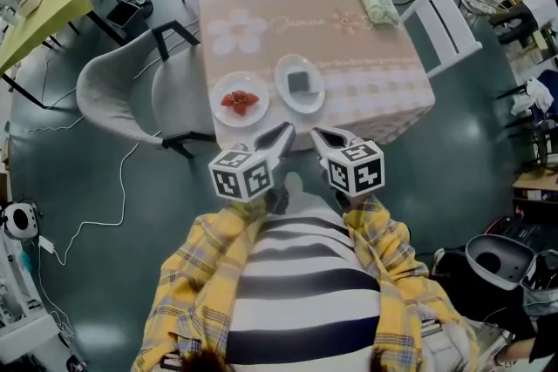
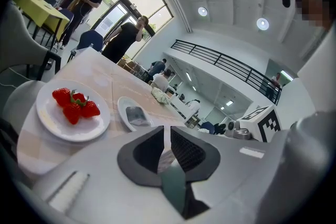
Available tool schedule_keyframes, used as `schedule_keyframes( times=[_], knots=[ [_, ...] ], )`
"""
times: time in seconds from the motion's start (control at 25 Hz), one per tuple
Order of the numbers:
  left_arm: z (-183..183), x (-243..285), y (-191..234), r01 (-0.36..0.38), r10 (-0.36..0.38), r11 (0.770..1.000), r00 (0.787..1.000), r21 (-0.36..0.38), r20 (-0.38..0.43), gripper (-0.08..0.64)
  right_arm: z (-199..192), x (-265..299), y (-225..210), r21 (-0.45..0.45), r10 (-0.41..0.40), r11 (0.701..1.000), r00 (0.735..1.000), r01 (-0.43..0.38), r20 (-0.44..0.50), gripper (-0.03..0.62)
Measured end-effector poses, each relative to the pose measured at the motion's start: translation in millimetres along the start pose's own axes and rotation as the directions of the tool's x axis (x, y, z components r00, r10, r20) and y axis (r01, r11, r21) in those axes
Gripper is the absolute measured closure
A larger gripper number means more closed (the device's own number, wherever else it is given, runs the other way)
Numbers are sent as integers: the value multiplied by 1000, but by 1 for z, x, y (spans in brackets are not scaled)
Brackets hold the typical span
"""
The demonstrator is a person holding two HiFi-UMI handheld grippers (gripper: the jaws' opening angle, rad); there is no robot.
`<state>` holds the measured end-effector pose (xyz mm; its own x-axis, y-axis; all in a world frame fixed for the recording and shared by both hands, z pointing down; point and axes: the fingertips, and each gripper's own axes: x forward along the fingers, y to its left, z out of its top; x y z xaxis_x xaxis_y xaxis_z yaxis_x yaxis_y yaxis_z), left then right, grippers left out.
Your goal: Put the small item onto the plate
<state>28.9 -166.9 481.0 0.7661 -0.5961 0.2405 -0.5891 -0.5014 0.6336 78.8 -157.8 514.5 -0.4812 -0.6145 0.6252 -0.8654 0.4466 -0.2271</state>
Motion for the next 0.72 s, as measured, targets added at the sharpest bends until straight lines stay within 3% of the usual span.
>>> schedule_keyframes(
  times=[0.72],
  knots=[
    [-25, -16, -2, 5, -5, 1000, 999, 2, -51, 523, -20, -10, 12, 45, -25, 999, 1000, 24, 17, 592]
  ],
)
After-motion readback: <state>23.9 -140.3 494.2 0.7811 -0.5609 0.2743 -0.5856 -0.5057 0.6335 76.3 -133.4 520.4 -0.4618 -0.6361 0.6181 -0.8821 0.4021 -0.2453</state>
